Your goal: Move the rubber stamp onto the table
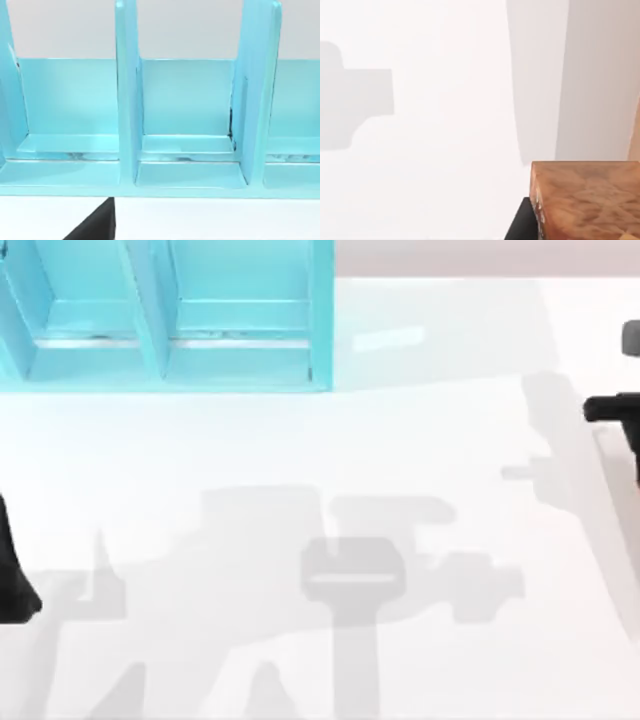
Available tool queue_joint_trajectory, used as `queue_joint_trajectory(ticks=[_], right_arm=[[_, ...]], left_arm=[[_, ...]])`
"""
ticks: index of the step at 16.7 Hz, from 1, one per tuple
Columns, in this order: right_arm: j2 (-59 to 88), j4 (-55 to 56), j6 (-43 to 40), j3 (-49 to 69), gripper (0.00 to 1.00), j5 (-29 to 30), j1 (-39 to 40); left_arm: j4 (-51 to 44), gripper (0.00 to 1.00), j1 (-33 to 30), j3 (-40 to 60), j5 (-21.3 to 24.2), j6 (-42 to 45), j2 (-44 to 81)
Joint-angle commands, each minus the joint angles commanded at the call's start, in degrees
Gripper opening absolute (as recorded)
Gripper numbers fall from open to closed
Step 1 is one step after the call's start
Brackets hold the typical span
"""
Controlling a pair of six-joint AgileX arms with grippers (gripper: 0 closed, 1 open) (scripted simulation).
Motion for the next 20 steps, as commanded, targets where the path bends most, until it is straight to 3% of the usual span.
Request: queue_joint_trajectory(ticks=[9,20], right_arm=[[24.2,8.7,16.6,18.5,0.0,0.3,16.2],[26.3,13.5,17.6,15.9,0.0,-0.1,17.0]], left_arm=[[0.0,1.0,0.0,0.0,0.0,0.0,0.0],[0.0,1.0,0.0,0.0,0.0,0.0,0.0]])
